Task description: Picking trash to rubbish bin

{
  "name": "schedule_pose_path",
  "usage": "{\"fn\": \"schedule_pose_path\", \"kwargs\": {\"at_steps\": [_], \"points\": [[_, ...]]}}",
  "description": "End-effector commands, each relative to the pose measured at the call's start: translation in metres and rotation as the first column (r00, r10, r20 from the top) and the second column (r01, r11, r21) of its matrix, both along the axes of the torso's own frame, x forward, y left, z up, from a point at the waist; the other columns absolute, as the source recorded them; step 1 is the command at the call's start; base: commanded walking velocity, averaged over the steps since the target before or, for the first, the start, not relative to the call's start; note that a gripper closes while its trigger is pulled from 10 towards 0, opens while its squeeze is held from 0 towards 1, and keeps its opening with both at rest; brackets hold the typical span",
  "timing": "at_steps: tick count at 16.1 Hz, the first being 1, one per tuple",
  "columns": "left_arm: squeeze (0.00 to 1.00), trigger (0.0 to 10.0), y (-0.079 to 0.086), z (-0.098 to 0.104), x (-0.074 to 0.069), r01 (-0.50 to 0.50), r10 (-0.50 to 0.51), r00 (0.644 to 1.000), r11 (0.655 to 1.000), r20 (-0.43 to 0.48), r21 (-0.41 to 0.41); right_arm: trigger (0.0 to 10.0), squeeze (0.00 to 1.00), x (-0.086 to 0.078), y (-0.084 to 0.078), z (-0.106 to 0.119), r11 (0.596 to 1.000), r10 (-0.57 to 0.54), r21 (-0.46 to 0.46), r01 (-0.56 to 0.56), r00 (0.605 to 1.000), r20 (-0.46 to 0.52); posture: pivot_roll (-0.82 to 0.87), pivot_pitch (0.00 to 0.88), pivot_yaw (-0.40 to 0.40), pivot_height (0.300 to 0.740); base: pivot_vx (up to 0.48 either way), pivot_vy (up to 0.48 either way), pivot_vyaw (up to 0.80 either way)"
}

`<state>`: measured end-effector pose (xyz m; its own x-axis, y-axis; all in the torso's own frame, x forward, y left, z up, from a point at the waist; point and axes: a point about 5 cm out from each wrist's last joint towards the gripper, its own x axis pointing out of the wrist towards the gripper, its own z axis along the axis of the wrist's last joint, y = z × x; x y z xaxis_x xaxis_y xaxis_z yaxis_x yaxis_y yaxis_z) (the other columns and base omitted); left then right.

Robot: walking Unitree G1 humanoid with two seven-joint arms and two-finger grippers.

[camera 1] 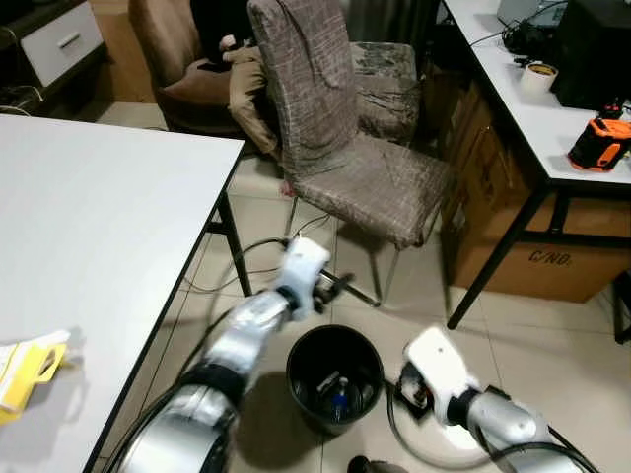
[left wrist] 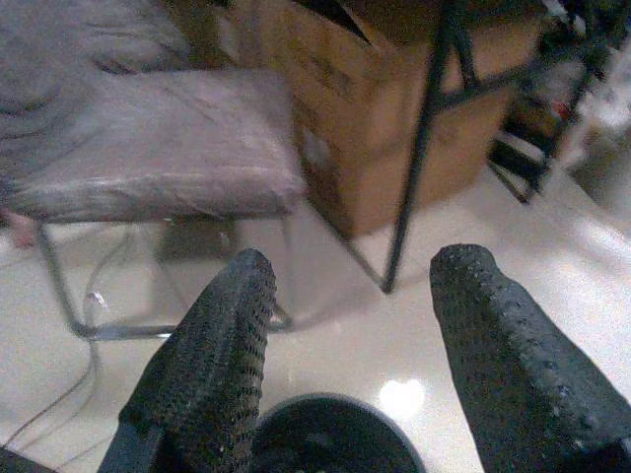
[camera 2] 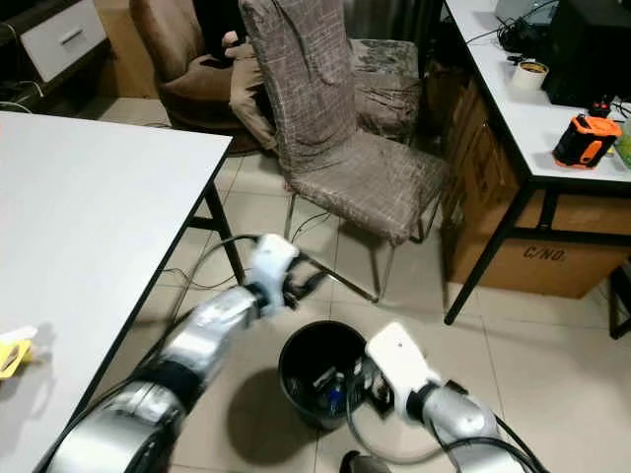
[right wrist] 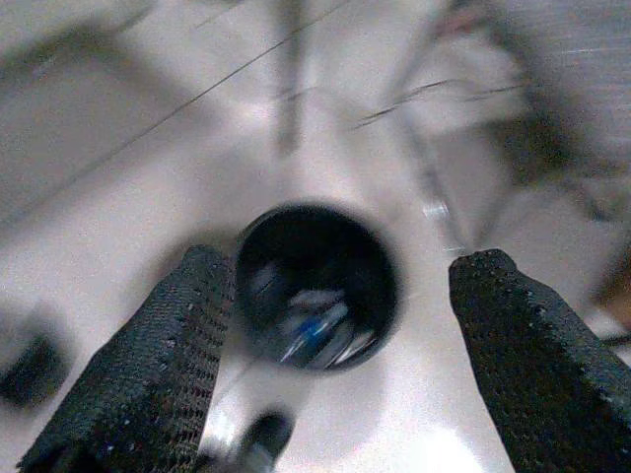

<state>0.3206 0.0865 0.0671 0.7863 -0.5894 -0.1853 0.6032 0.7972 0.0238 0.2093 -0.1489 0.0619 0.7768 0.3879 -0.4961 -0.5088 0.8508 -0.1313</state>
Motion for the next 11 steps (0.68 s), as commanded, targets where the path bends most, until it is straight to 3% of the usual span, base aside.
{"fn": "schedule_pose_path", "kwargs": {"at_steps": [1, 3, 5, 7, 11], "points": [[0.00, 10.0, 0.016, 0.007, -0.008, -0.049, 0.050, 0.998, 0.999, 0.025, -0.015, 10.0, 0.00, 0.009, -0.007, 0.014, 0.993, -0.120, 0.026, 0.118, 0.989, 0.088, -0.13, 0.028, 0.040, 0.740, 0.000, 0.000, 0.00], [0.00, 10.0, 0.035, 0.024, -0.027, -0.101, 0.103, 0.993, 0.994, 0.059, -0.035, 10.0, 0.00, 0.012, -0.006, 0.035, 0.970, -0.225, 0.134, 0.205, 0.961, 0.159, -0.11, 0.021, 0.031, 0.740, 0.000, 0.000, 0.00], [0.00, 10.0, 0.050, 0.047, -0.045, -0.147, 0.151, 0.983, 0.988, 0.100, -0.044, 10.0, 0.00, 0.012, -0.001, 0.061, 0.946, -0.266, 0.248, 0.207, 0.936, 0.232, -0.09, 0.013, 0.027, 0.740, 0.000, 0.000, 0.00], [0.00, 10.0, 0.057, 0.058, -0.059, -0.178, 0.180, 0.976, 0.984, 0.119, -0.025, 10.0, 0.00, 0.015, 0.005, 0.070, 0.949, -0.240, 0.270, 0.166, 0.932, 0.270, -0.09, 0.011, 0.026, 0.740, 0.000, 0.000, 0.00], [0.00, 10.0, 0.054, 0.064, -0.069, -0.222, 0.220, 0.973, 0.975, 0.066, 0.015, 10.0, 0.00, 0.017, 0.008, 0.061, 0.943, -0.270, 0.264, 0.205, 0.932, 0.241, -0.08, 0.000, 0.024, 0.740, 0.000, 0.000, 0.00]]}}
